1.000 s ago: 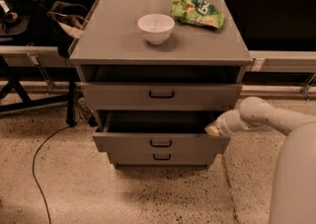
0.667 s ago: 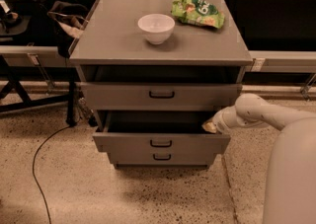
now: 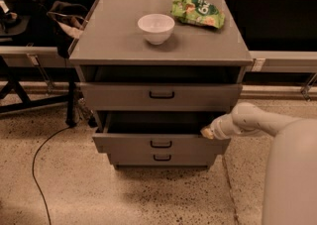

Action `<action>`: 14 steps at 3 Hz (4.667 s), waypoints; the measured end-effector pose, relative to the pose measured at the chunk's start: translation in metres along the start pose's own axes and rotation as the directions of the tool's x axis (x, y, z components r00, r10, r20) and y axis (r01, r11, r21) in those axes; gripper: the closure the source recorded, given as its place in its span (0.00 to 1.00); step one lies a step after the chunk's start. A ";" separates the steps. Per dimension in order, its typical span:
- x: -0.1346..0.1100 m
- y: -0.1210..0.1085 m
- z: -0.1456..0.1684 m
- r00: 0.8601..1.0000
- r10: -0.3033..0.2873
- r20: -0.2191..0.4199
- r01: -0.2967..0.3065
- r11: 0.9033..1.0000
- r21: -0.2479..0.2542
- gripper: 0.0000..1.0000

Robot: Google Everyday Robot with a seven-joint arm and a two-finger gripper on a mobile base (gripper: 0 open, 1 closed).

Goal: Open middle drawer

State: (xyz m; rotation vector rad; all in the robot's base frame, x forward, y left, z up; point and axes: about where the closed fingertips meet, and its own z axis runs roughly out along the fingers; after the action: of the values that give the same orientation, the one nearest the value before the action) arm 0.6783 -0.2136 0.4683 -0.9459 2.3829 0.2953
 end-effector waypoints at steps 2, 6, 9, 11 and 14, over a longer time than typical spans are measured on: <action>0.001 0.007 0.002 1.000 0.019 -0.002 -0.019 1.000 0.014 1.00; 0.012 0.008 0.001 0.996 0.085 -0.022 -0.084 0.995 0.046 1.00; -0.027 0.009 0.005 0.997 0.062 0.045 -0.064 0.997 0.047 1.00; -0.041 0.007 0.043 0.999 0.049 -0.015 -0.049 0.999 0.006 1.00; 0.016 0.003 0.070 0.978 0.121 -0.171 -0.128 0.991 -0.033 1.00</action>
Offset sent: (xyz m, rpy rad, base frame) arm 0.0017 -0.0344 -0.0707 -0.0961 -0.2000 -0.4601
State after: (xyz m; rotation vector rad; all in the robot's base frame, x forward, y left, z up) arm 0.6955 -0.1935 0.4017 -0.8735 2.6068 0.3277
